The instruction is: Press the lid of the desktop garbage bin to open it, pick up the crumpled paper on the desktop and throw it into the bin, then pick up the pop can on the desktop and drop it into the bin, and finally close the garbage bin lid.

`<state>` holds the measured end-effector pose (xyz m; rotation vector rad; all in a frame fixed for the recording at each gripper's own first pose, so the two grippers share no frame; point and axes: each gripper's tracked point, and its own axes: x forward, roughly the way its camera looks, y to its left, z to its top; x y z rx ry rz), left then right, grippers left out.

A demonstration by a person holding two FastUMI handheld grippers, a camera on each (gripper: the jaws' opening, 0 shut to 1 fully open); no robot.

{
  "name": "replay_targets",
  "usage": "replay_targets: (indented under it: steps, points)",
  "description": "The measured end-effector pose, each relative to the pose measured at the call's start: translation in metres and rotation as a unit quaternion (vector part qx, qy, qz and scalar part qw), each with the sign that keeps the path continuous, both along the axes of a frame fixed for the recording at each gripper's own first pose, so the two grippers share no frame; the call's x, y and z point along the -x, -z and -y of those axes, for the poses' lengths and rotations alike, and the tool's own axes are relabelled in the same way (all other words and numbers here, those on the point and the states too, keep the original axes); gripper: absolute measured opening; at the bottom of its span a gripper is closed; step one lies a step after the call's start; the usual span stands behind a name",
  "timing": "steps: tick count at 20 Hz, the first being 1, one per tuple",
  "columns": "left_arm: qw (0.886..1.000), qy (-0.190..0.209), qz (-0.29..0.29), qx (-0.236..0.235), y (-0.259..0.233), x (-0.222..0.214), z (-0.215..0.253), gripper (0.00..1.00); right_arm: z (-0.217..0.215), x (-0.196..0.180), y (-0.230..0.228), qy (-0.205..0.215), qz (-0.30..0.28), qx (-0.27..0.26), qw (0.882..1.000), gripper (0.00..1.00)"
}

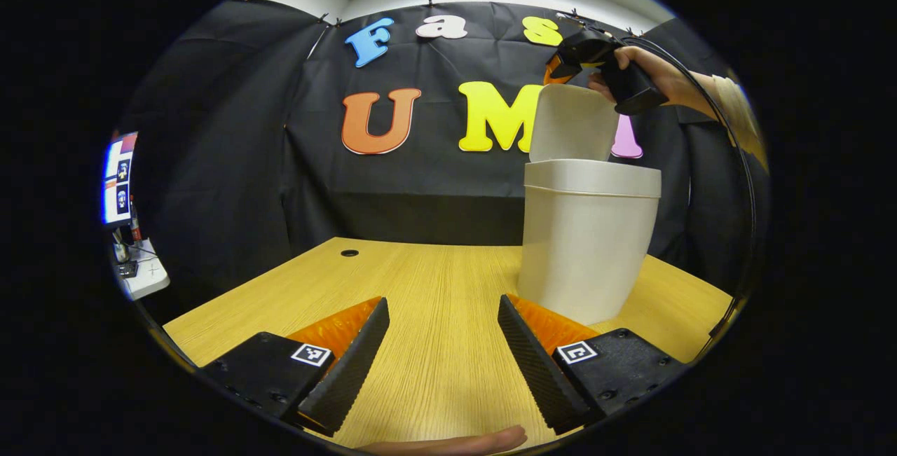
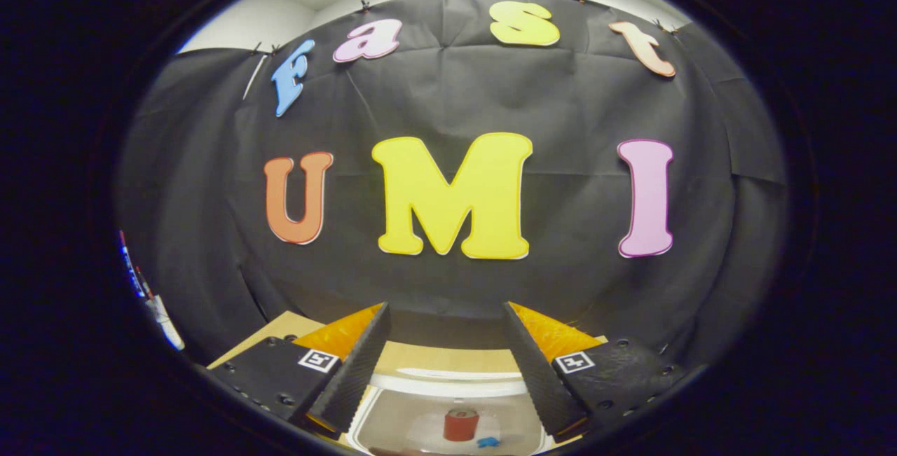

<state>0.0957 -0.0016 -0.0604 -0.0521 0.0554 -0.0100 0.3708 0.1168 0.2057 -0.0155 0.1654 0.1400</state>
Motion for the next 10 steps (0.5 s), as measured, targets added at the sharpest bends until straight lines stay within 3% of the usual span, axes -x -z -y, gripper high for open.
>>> replay_targets:
  steps: [4,10]
  points:
    - [0.999,-0.018,-0.003,-0.026,0.007,-0.005,-0.002,1.00,0.001,0.026,0.025,-0.007,-0.004,0.001,1.000,0.96]
    - [0.999,-0.013,-0.027,-0.018,0.024,-0.012,0.005,1.00,0.018,0.049,0.062,-0.015,-0.038,-0.002,0.999,0.98]
